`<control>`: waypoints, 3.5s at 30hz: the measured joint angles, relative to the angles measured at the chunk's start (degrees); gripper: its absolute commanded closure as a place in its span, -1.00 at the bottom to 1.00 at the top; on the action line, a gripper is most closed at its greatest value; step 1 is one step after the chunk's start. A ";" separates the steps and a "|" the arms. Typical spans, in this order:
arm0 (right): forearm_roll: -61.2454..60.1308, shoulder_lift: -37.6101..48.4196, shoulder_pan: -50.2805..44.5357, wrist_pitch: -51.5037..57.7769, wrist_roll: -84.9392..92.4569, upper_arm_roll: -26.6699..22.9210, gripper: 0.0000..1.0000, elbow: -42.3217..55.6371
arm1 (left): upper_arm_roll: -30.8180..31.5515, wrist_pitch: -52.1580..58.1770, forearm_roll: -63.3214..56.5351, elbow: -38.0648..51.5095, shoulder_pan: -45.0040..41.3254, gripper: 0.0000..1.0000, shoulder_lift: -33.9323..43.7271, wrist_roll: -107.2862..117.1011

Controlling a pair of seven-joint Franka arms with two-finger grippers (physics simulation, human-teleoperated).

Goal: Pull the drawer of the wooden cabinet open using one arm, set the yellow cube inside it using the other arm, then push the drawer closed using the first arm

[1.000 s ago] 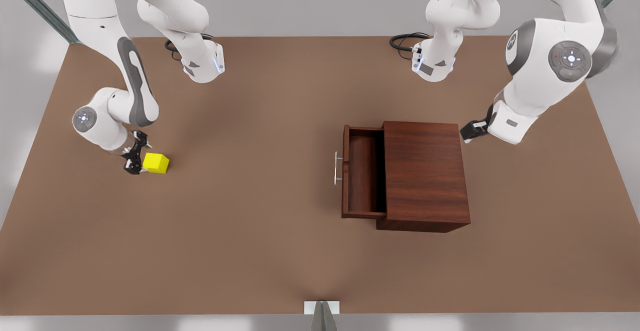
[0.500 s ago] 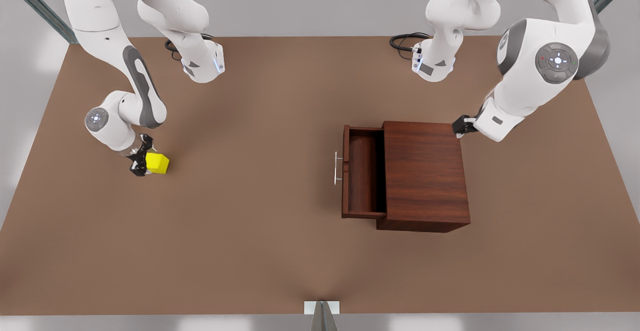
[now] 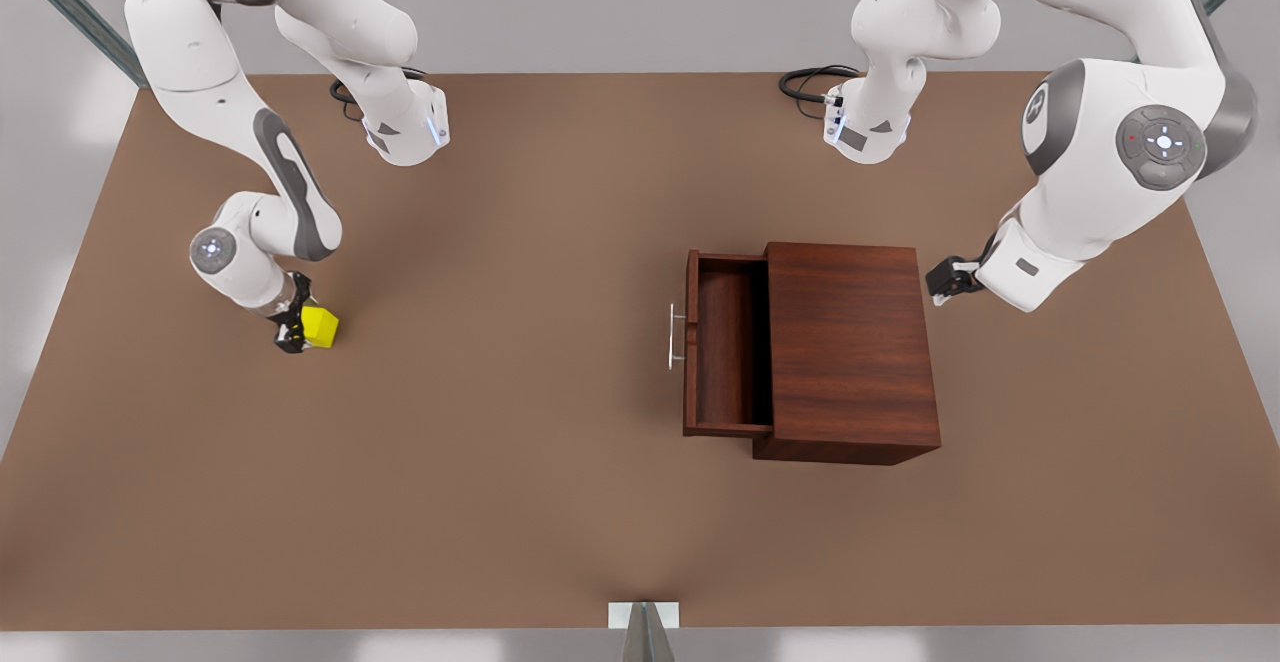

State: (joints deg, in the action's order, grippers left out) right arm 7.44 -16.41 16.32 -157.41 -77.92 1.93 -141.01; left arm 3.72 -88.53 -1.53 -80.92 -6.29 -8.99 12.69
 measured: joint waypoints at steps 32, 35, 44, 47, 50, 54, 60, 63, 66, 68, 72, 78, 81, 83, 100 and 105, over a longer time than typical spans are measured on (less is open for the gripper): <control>-3.02 -0.81 -10.14 32.74 -7.90 13.41 -0.04 39.11 | -0.04 6.38 -0.10 7.24 0.66 -1.00 -5.05 -3.98; -3.31 -6.43 -15.29 40.10 -10.78 13.35 -0.04 48.94 | -0.04 6.39 -0.11 7.24 0.66 -1.00 -5.05 -4.10; -3.58 -19.09 -29.48 55.99 -23.89 12.98 -0.04 70.70 | -0.04 6.37 -0.16 7.24 0.66 -1.00 -5.05 -4.37; -4.46 -23.00 -34.93 58.06 -30.18 12.74 -0.04 77.29 | -0.04 6.32 -0.38 7.23 0.65 -1.00 -5.11 -4.43; -6.83 -24.50 -37.59 58.04 -36.71 13.34 -0.04 80.59 | -0.04 6.29 -0.71 7.21 0.58 -1.00 -5.13 -4.49; -10.12 -25.85 -41.05 54.99 -45.04 13.70 -0.05 82.62 | -0.04 6.22 -0.90 7.23 0.57 -1.00 -5.14 -4.54; -11.57 -28.41 -46.35 49.82 -55.97 14.06 -0.06 86.24 | 0.02 6.17 -1.57 7.19 0.38 -1.00 -5.14 -4.58; -11.70 -30.69 -49.80 46.84 -60.47 13.82 -0.06 87.14 | 0.05 6.16 -1.78 7.18 0.21 -1.00 -5.14 -4.56; -11.67 -33.23 -53.45 44.94 -64.32 12.51 -0.06 88.80 | 0.05 6.16 -1.88 7.15 0.22 -1.00 -5.14 -4.54; -11.64 -34.20 -55.02 44.11 -66.57 11.98 -0.06 89.28 | 0.05 6.15 -1.91 7.16 0.26 -1.00 -5.14 -4.54; -11.56 -35.92 -57.68 43.01 -70.40 10.61 -0.06 90.19 | 0.05 6.15 -1.94 7.16 0.22 -1.00 -5.14 -4.53; -11.44 -37.14 -59.55 41.51 -74.82 9.83 -0.07 90.95 | 0.12 6.15 -1.95 7.16 0.13 -1.00 -5.14 -4.48; -11.43 -37.56 -59.70 41.08 -76.53 9.83 -0.25 91.21 | 0.13 6.15 -2.09 7.15 0.11 -1.00 -5.14 -4.44; -11.73 -37.61 -59.73 40.93 -77.32 9.83 -1.00 91.22 | 0.13 6.12 -2.15 7.15 0.11 -1.00 -5.14 -4.41; -6.84 -13.44 -24.59 58.93 -62.52 10.23 -1.00 69.30 | 0.43 5.74 -2.13 7.55 -0.69 -1.00 -5.40 -4.12; -3.64 -2.12 -18.10 57.14 -34.38 2.89 -1.00 50.99 | 0.53 2.82 -2.47 8.78 -9.92 -1.00 -6.39 -1.43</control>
State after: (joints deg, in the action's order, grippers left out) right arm 3.81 -18.53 -1.78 -100.27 -112.30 4.83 -90.02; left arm 4.26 -85.71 -4.00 -72.13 -16.21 -15.39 11.26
